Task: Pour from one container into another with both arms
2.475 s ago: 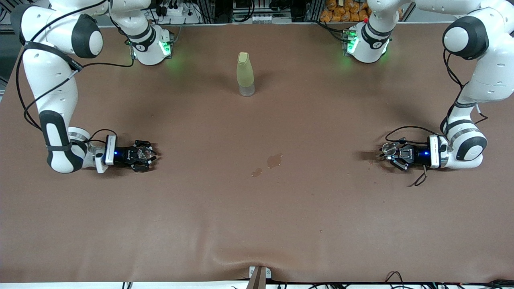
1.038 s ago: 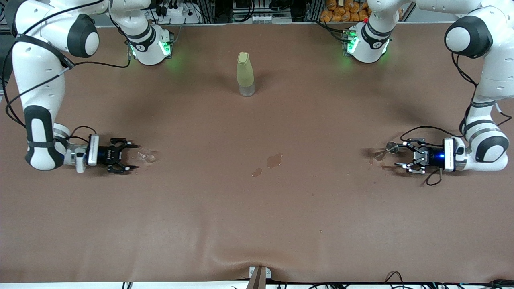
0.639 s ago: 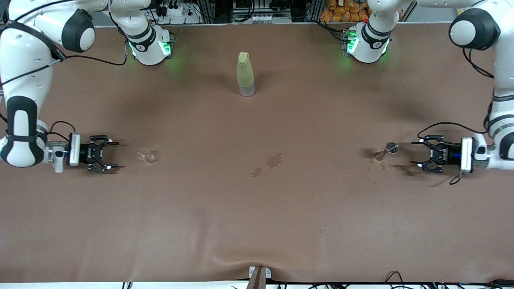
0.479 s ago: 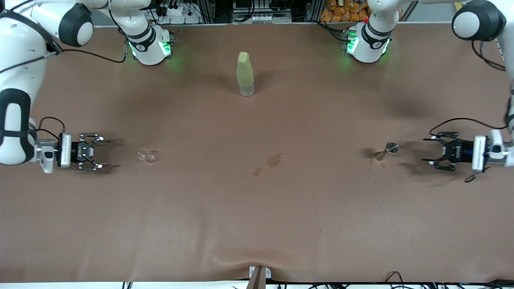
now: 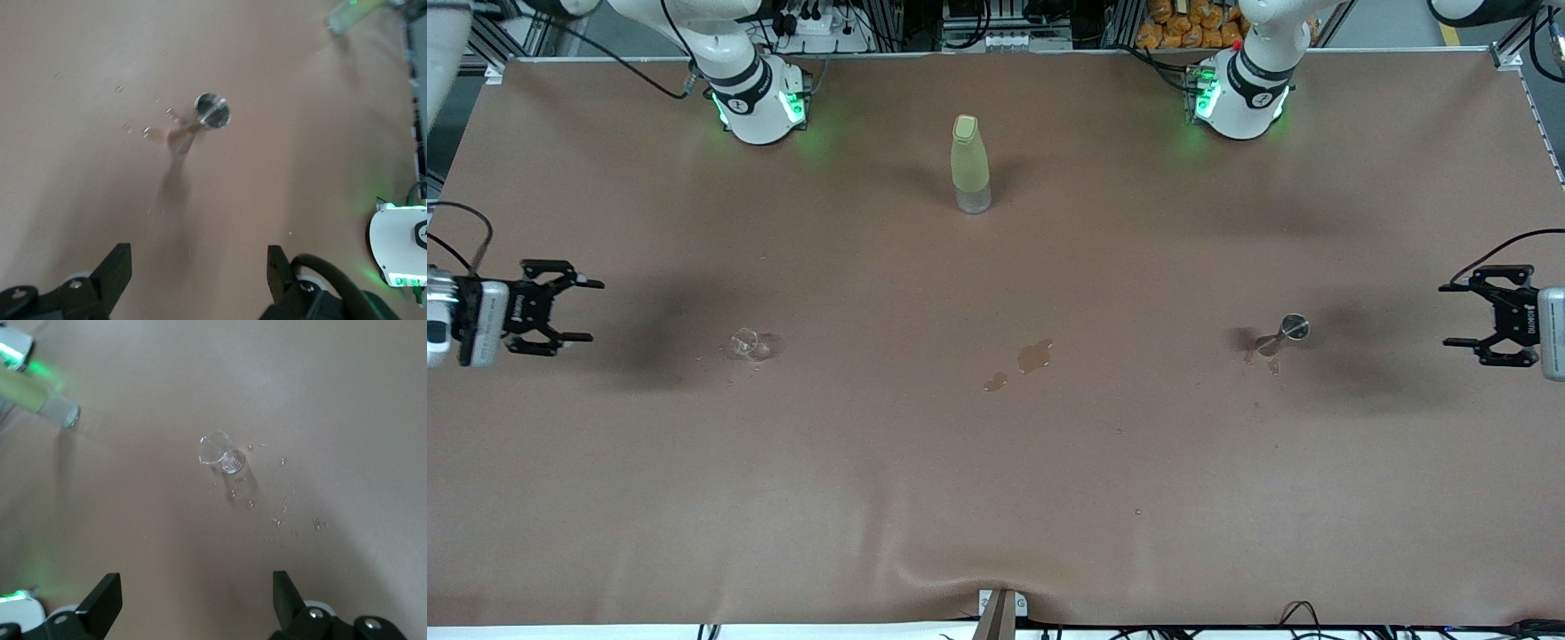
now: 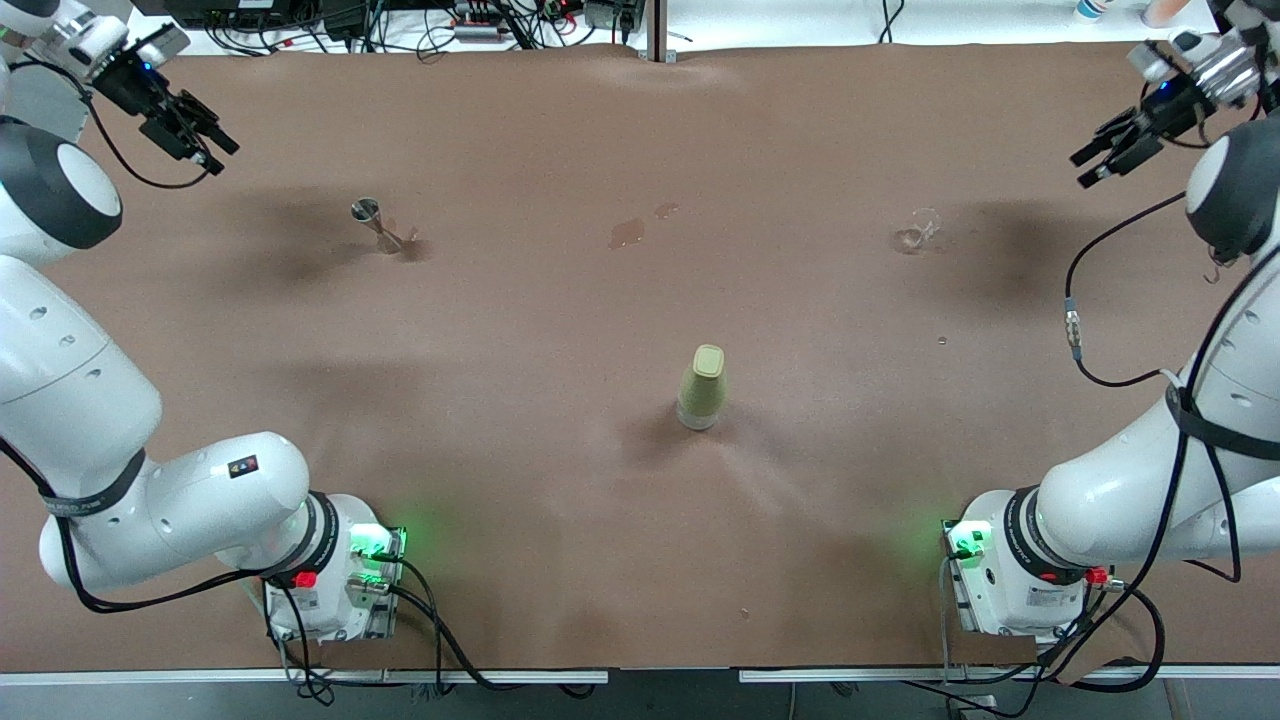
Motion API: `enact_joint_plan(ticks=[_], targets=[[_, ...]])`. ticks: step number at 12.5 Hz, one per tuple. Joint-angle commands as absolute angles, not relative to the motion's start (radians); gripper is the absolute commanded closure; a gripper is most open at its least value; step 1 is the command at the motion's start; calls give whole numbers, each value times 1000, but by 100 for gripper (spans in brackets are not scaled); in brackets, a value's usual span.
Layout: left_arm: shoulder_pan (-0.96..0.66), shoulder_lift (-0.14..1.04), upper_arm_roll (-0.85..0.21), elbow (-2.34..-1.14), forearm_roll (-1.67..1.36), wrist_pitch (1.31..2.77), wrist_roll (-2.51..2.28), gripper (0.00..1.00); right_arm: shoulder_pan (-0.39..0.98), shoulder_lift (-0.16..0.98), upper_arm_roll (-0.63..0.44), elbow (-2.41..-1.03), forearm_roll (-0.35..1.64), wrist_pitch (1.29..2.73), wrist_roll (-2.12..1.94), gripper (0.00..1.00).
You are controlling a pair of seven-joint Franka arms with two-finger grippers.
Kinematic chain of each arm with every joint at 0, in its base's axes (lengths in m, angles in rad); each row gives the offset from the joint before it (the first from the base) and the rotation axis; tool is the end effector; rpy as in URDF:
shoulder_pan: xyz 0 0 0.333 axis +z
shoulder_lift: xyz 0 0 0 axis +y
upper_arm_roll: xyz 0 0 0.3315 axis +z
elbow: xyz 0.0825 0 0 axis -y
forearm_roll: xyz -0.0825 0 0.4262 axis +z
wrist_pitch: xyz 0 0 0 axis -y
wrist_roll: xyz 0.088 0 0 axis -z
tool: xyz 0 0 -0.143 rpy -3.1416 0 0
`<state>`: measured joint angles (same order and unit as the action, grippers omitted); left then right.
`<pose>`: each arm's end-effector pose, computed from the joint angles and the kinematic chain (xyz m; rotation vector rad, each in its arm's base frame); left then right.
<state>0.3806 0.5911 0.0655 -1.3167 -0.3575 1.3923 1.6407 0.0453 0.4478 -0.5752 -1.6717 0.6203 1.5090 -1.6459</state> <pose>0.6508 0.2418 0.3394 2.1191 -1.3988 0.0283 0.5974 -0.2171 0.3203 -2.2277 -1.1659 -0.1168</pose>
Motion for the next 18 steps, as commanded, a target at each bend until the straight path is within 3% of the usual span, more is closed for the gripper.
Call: enact_joint_plan(ticks=[1, 5, 11, 15, 18], targets=[[368, 490, 77, -1339, -295, 1422, 1531, 6, 101, 315, -578, -1672, 499, 1514, -1385, 0], [327, 365, 68, -1341, -250, 1425, 1254, 0, 172, 181, -549, -1617, 336, 1509, -1001, 0], [204, 206, 52, -1345, -135, 1424, 740, 0, 172, 61, -341, -1574, 152, 1467, -446, 0], [193, 141, -38, -1347, -78, 1417, 519, 0, 158, 8, -217, -1571, 92, 1466, -209, 0], [186, 92, -75, -1354, -77, 1407, 376, 0, 62, -8, -93, -1571, 46, 1470, -121, 0]])
